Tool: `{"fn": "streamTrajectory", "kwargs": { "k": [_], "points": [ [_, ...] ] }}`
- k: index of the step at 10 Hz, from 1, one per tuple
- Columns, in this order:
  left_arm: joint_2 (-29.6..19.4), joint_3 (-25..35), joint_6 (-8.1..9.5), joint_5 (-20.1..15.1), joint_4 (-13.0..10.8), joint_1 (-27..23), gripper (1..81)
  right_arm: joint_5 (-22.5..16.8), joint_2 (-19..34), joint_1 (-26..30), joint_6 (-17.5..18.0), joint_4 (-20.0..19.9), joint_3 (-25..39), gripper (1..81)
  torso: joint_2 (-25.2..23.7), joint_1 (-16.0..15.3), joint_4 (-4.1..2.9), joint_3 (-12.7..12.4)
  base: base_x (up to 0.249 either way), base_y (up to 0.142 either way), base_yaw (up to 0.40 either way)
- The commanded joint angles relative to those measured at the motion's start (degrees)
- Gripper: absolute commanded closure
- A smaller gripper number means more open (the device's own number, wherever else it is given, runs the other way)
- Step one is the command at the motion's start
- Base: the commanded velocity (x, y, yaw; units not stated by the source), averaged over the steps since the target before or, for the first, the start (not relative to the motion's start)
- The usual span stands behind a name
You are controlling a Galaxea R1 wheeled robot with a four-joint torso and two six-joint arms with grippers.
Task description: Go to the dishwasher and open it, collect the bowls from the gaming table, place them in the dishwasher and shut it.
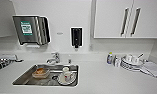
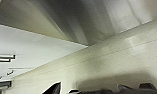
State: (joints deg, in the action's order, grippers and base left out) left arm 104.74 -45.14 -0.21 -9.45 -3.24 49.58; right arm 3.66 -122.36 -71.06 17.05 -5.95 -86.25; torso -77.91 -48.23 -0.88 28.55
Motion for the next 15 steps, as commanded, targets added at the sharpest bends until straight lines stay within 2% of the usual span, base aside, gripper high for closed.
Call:
{"fn": "streamTrajectory", "kwargs": {
  "k": [1, 2, 3, 5, 8, 11, 12, 15],
  "points": [
    [-1.81, 1.63, -0.5, -0.92, -0.27, -5.67, 1.0, -2.43, 4.55, 6.41, 1.31, -0.73, 3.81, 1.0, 0.0, 0.0, 0.0, 5.2, 0.0, 0.0, 0.0],
    [-1.8, 1.46, -0.5, -0.92, -0.27, -5.67, 1.0, -2.17, 5.25, 6.75, 1.4, -0.81, 4.61, 1.0, 0.0, 0.0, 0.0, 6.82, 0.0, 0.0, 0.0],
    [-1.81, 1.11, -0.5, -0.92, -0.27, -5.67, 1.0, -2.16, 6.65, 7.28, 1.93, -0.99, 5.75, 1.0, 0.02, -0.02, 0.0, 3.48, 0.0, 0.0, 0.0],
    [-1.98, 0.58, -0.5, -1.01, -0.36, -6.37, 1.0, -1.64, 10.34, 8.95, 2.98, -0.99, 9.61, 1.0, 0.04, -0.04, 0.0, 4.64, 0.0, 0.0, 0.0],
    [-2.34, 0.58, -0.5, -1.1, -0.27, -7.35, 1.0, -1.72, 17.55, 12.91, 4.83, -1.17, 17.08, 1.0, 0.06, -0.06, 0.0, 4.6, 0.0, 0.0, 0.0],
    [-2.78, 0.58, -0.58, -1.01, -0.8, -7.34, 1.0, -2.78, 23.61, 16.77, 10.61, -1.79, 22.35, 1.0, 0.06, -0.06, 0.0, 4.6, 0.0, 0.0, 0.0],
    [-2.78, 0.58, -0.58, -1.01, -1.24, -7.34, 1.0, -2.95, 25.72, 18.44, 13.52, -1.79, 23.76, 1.0, 0.06, -0.06, 0.0, 4.61, 0.0, 0.0, 0.0],
    [-2.16, 0.58, -0.5, -1.01, -2.29, -7.43, 1.0, -9.98, 28.37, 24.59, 20.81, -1.87, 25.52, 1.0, 0.06, -0.06, 0.0, 4.61, 0.0, 0.0, 0.0]
  ]
}}
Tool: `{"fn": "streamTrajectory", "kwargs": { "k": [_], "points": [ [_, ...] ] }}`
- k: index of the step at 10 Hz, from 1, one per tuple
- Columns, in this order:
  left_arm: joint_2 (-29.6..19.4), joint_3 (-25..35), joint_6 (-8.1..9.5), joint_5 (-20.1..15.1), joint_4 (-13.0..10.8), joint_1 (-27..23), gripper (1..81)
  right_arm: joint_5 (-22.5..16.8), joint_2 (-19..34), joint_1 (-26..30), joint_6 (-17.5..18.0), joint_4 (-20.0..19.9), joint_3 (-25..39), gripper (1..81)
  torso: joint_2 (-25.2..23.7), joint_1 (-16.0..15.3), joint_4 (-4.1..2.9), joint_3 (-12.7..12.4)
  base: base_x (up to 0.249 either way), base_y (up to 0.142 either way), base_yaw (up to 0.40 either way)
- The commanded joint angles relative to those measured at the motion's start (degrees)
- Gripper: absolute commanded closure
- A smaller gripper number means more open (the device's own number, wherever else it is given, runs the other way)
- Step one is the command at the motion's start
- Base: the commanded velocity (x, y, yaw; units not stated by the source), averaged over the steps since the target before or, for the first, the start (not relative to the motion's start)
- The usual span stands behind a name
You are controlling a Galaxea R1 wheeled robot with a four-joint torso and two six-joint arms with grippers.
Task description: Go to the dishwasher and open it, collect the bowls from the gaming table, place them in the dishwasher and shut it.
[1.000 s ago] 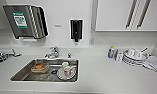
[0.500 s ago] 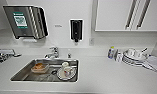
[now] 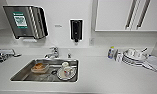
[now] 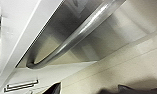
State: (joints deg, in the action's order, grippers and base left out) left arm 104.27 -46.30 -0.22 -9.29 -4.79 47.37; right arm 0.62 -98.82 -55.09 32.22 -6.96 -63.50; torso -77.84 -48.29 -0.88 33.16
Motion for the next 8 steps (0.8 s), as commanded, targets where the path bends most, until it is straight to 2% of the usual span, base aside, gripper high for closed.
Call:
{"fn": "streamTrajectory", "kwargs": {
  "k": [1, 3, 8],
  "points": [
    [-1.6, 1.74, -0.48, -1.17, -0.75, -5.14, 1.0, -9.05, 4.48, 10.38, 8.54, -0.69, 2.69, 1.0, 0.0, 0.0, 0.0, 0.0, 0.0, 0.0, 0.0],
    [-1.69, 1.47, -0.31, -1.08, -0.66, -5.14, 1.0, -12.75, 1.59, 12.58, 12.78, -0.68, -0.03, 1.0, 0.0, 0.0, 0.0, 0.0, 0.0, 0.0, 0.0],
    [-1.77, 1.47, -0.22, -0.64, -0.75, -5.22, 1.0, -15.56, -7.38, 13.55, 14.8, -0.6, -8.2, 1.0, 0.0, 0.0, 0.0, 0.0, 0.0, 0.0, 0.0]
  ]
}}
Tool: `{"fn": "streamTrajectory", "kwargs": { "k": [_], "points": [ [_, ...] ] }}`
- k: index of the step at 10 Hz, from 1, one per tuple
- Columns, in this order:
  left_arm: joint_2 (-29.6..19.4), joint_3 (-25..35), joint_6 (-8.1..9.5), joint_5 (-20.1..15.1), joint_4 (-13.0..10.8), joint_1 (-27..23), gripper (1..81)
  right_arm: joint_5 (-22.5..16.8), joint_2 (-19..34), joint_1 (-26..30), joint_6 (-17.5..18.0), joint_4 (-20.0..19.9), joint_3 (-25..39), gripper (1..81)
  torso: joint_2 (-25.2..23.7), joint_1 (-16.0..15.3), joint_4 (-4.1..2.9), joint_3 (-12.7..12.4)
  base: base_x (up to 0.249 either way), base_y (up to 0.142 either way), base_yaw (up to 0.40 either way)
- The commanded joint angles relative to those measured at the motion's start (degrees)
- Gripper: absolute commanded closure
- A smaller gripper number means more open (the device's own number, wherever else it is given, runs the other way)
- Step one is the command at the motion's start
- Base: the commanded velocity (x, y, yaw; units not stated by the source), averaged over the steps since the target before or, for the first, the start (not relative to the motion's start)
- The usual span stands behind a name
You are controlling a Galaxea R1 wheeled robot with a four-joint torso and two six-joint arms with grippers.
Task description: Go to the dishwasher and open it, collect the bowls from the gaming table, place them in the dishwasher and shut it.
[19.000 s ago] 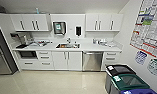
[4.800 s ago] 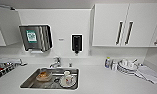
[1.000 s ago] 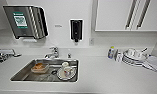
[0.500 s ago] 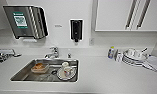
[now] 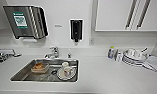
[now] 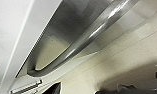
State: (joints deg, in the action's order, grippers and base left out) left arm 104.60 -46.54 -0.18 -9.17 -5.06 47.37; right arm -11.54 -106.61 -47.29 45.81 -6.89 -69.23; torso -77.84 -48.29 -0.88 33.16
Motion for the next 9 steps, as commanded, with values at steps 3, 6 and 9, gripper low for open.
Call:
{"fn": "streamTrajectory", "kwargs": {
  "k": [3, 6, 9],
  "points": [
    [-1.67, 1.72, -0.34, -0.68, -0.48, -5.22, 1.0, -3.4, -1.36, 6.28, 4.54, -0.67, -4.58, 1.0, 0.0, 0.0, 0.0, 0.0, 0.0, 0.0, 0.0],
    [-1.66, 1.54, -0.52, -0.68, -0.48, -5.14, 1.0, -3.57, -1.8, 7.86, 8.15, -0.67, -5.11, 1.0, 0.0, 0.0, 0.0, 0.0, 0.0, 0.0, 0.0],
    [-1.58, 1.54, -0.61, -0.68, -0.48, -5.14, 1.0, -4.8, -1.71, 9.35, 9.56, -0.76, -5.11, 1.0, 0.0, 0.0, 0.0, 0.02, 0.0, 0.0, 0.0]
  ]
}}
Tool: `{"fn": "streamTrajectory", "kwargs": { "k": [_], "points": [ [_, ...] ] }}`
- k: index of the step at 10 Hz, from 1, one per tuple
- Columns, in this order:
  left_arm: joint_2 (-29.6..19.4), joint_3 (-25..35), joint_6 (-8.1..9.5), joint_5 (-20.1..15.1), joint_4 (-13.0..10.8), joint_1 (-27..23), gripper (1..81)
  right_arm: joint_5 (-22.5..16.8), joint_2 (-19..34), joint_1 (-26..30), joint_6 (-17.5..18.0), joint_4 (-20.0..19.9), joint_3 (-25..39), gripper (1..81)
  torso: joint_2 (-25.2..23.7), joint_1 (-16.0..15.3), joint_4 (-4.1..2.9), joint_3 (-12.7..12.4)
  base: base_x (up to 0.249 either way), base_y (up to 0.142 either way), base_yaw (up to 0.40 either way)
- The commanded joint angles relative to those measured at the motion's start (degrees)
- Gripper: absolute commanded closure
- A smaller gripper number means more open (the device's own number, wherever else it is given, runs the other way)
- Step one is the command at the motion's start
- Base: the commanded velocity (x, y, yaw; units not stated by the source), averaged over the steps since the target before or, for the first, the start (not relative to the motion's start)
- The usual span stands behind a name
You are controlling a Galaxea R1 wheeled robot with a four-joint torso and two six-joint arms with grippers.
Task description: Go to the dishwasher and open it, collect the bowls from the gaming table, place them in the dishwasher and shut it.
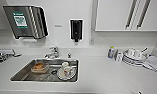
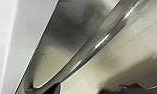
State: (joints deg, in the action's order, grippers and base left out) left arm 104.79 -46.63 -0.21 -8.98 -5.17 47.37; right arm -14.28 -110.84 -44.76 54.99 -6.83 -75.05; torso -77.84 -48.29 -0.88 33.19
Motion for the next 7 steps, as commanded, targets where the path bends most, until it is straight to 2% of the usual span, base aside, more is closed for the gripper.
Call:
{"fn": "streamTrajectory", "kwargs": {
  "k": [1, 7],
  "points": [
    [-1.77, 1.63, -0.58, -0.86, -0.37, -5.14, 1.0, -2.6, 2.26, 6.83, 0.82, -0.73, 0.61, 1.0, 0.0, 0.0, 0.0, 0.0, 0.0, 0.0, 0.0],
    [-2.03, 1.63, -0.58, -0.95, -0.37, -5.14, 1.0, -2.78, -2.75, 6.3, 0.82, -0.64, -5.45, 1.0, 0.0, 0.0, 0.0, 0.0, 0.0, 0.0, 0.0]
  ]
}}
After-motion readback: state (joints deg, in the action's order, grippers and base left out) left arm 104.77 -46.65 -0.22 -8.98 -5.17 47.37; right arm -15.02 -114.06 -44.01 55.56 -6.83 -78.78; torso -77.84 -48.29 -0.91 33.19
